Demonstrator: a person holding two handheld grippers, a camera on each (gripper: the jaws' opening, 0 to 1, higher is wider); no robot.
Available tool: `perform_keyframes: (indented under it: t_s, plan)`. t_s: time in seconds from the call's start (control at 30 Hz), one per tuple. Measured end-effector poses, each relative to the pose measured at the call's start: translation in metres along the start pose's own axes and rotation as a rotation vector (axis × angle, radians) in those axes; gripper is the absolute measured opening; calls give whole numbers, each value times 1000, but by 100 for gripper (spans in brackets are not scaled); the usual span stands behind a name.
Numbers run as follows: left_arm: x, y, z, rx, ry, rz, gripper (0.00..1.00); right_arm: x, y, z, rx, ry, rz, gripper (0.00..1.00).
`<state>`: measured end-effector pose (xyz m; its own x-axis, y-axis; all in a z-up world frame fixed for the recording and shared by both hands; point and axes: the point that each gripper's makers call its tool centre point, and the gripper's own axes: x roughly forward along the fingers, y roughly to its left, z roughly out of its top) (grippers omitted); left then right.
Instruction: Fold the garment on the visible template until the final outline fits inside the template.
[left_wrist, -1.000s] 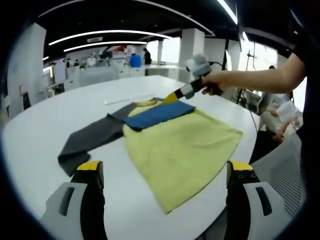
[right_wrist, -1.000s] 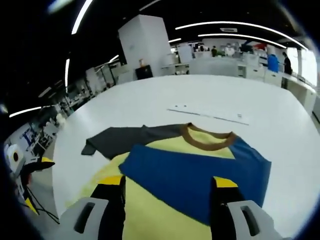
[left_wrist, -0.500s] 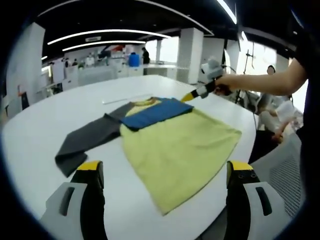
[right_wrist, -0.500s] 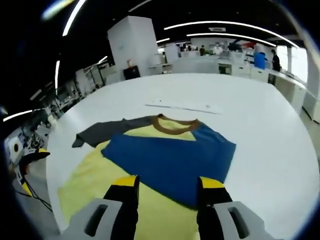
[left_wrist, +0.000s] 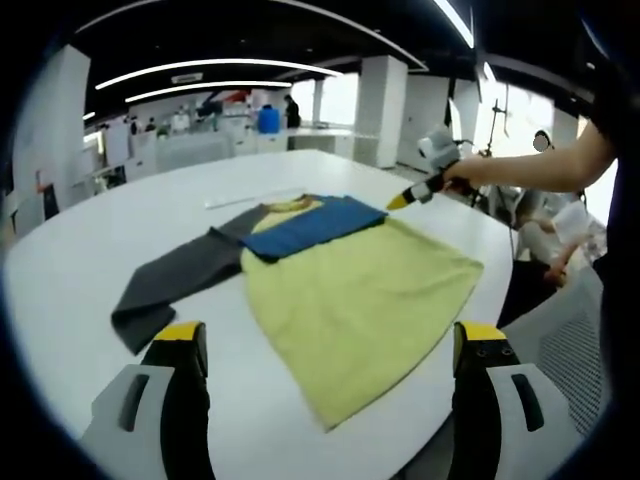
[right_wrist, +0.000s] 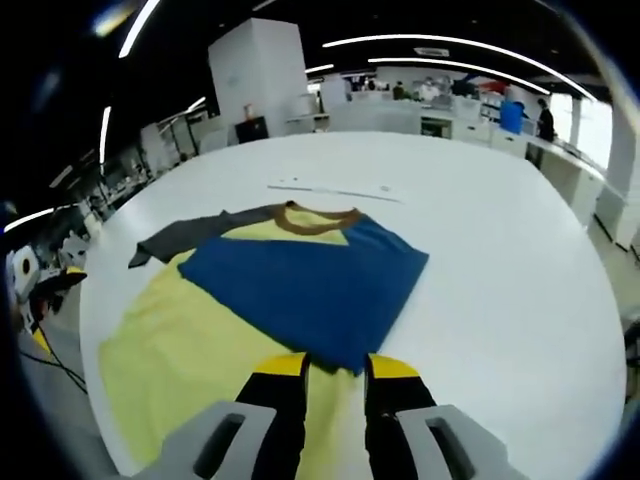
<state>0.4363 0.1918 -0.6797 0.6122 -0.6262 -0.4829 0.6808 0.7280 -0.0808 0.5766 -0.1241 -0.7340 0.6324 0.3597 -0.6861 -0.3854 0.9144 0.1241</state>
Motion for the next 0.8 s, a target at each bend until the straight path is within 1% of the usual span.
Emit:
perform_keyframes:
  t_s: [0.2, 0.33, 0.47, 0.53, 0.63, 0.8]
  plan:
    - [0, 0, 0, -1, 2, -1, 99, 0, -9, -7, -1, 16, -20, 13]
    - [0, -1, -1, -5, 4, 0, 99, 4, -16, -15, -10, 36, -28, 9]
    - [-1, 0, -2, -7, 8, 3, 99, 10, -17, -20, -1, 47, -27, 8]
    - [-2, 0, -2, -7, 10, 5, 99, 12, -17, -21, 4, 45, -25, 6]
    - [-2, 1, -3, -8, 12, 9, 99, 15, -16, -21, 36, 39, -14, 5]
    - [-2, 1, -4, -9, 16, 9, 99, 16, -15, -17, 44, 26, -9, 3]
